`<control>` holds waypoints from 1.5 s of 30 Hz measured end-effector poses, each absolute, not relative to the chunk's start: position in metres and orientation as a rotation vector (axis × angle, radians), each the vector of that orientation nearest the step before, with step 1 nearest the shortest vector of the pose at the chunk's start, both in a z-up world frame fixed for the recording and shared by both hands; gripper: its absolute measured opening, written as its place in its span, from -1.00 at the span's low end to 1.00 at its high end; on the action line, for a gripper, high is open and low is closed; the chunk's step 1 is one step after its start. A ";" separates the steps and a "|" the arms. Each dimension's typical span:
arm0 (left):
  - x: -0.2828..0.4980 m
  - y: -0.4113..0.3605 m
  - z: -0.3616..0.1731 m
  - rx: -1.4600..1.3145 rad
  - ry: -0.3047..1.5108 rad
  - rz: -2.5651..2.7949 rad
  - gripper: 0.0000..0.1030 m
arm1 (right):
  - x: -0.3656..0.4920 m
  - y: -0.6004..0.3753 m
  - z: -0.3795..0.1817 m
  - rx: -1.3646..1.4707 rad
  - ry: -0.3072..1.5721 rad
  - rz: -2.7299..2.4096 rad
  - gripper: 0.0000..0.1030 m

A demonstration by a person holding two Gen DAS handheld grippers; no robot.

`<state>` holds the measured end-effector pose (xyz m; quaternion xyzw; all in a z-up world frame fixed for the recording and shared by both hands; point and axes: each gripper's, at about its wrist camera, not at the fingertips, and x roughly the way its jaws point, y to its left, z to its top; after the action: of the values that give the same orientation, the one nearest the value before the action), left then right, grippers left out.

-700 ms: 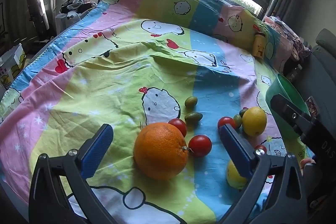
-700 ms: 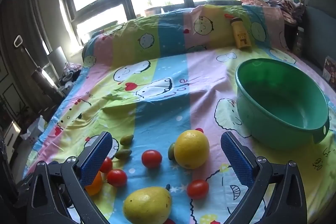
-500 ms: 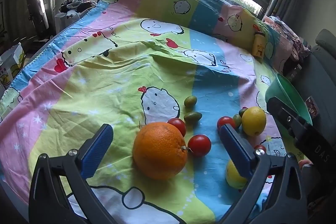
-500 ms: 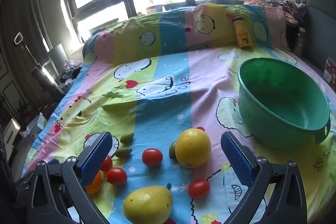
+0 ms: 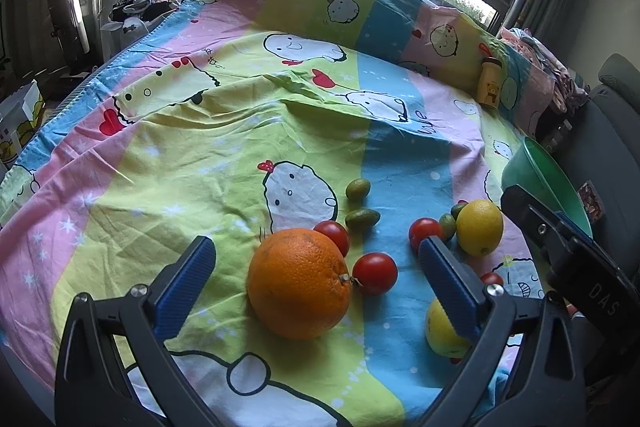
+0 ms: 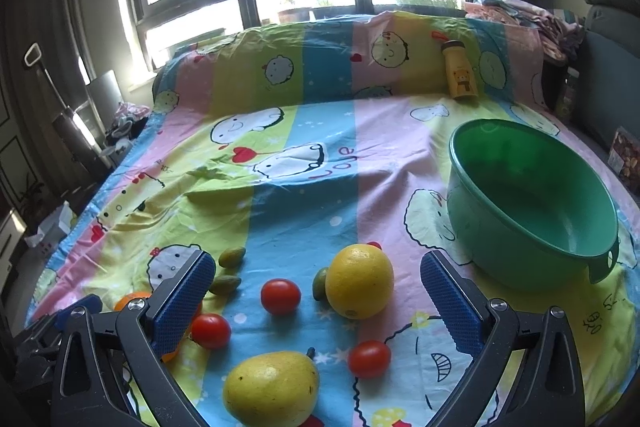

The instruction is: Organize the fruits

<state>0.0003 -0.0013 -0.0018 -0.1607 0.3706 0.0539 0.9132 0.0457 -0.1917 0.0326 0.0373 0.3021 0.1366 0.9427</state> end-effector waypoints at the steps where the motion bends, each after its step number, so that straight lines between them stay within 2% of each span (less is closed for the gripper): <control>1: 0.000 -0.002 -0.002 -0.329 0.762 0.113 0.97 | 0.046 -0.192 0.033 0.077 0.616 0.280 0.99; 45: 0.000 0.006 -0.003 -0.331 0.764 0.136 0.96 | 0.051 -0.195 0.027 0.210 0.698 0.378 0.99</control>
<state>0.0003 0.0061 -0.0026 -0.1608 0.3710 0.0661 0.9122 0.0508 -0.1951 0.0273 0.1022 0.3391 0.1836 0.9170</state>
